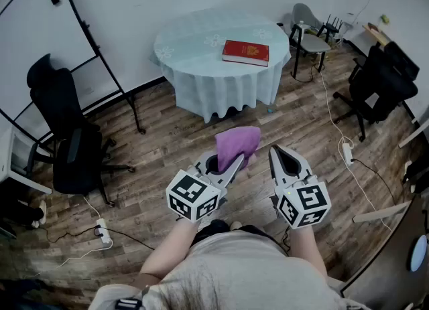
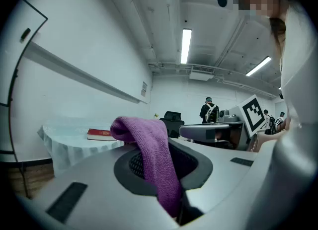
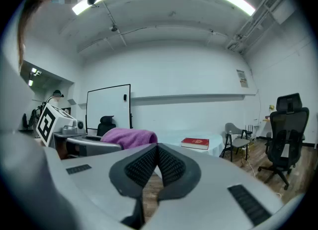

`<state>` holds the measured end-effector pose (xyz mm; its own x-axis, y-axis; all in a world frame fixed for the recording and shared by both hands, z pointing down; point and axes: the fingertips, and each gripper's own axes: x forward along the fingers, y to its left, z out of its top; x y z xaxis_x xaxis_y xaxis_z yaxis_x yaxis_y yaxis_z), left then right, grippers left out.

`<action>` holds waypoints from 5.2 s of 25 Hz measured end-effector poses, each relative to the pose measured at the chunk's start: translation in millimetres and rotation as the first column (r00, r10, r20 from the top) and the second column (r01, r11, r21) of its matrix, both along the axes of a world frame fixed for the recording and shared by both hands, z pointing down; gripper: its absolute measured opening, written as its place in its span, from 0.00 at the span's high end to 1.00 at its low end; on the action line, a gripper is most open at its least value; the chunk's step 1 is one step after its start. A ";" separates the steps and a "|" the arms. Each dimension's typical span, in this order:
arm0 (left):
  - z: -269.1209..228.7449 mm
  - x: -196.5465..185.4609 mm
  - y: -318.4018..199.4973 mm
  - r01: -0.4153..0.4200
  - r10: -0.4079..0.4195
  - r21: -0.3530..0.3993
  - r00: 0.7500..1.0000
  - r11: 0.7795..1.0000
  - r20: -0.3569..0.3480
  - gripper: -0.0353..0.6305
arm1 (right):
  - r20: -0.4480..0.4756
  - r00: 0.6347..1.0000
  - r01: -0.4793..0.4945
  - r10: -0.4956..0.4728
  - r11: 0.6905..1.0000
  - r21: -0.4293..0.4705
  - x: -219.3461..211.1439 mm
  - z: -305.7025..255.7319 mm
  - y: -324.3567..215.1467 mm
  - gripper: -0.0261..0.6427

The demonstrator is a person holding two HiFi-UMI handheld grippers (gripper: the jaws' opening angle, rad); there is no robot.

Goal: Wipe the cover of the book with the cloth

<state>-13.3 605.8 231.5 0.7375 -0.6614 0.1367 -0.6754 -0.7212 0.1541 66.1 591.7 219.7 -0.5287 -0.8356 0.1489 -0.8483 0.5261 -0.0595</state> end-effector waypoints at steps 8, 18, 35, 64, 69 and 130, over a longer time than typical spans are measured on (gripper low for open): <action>2.4 0.6 -1.6 -0.020 0.020 -0.016 1.000 1.000 -0.003 0.85 | 0.040 0.999 0.022 -0.021 0.999 -0.029 -6.2 2.6 -1.2 0.93; -12.0 -12.1 -17.3 -0.053 0.054 0.017 0.998 0.998 -0.016 0.85 | -0.002 1.000 -0.004 0.004 1.000 -0.030 -19.6 6.6 -9.3 0.93; -5.5 -47.7 -53.0 -0.133 0.130 -0.020 0.986 0.991 -0.108 0.85 | -0.083 0.993 -0.090 0.085 0.995 -0.047 -56.9 22.2 -40.4 0.93; 7.3 22.5 -341.7 -0.006 -0.002 -0.065 0.992 0.998 -0.126 0.85 | -0.043 0.999 -0.013 0.008 0.994 -0.107 11.8 49.8 -337.3 0.93; 12.8 27.1 -358.7 -0.006 -0.004 -0.079 0.993 0.997 -0.121 0.85 | -0.034 0.999 -0.010 0.006 0.992 -0.126 13.8 58.3 -350.7 0.93; 66.0 61.5 -711.6 -0.268 0.243 -0.251 0.962 0.930 -0.127 0.85 | -0.040 0.967 -0.254 0.252 0.936 -0.245 48.0 103.8 -686.6 0.93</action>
<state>48.2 -105.8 297.4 0.8945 -0.3980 0.2038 -0.4471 -0.7926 0.4146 114.1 -94.9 323.4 -0.3024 -0.8783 0.3704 -0.9525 0.2636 -0.1525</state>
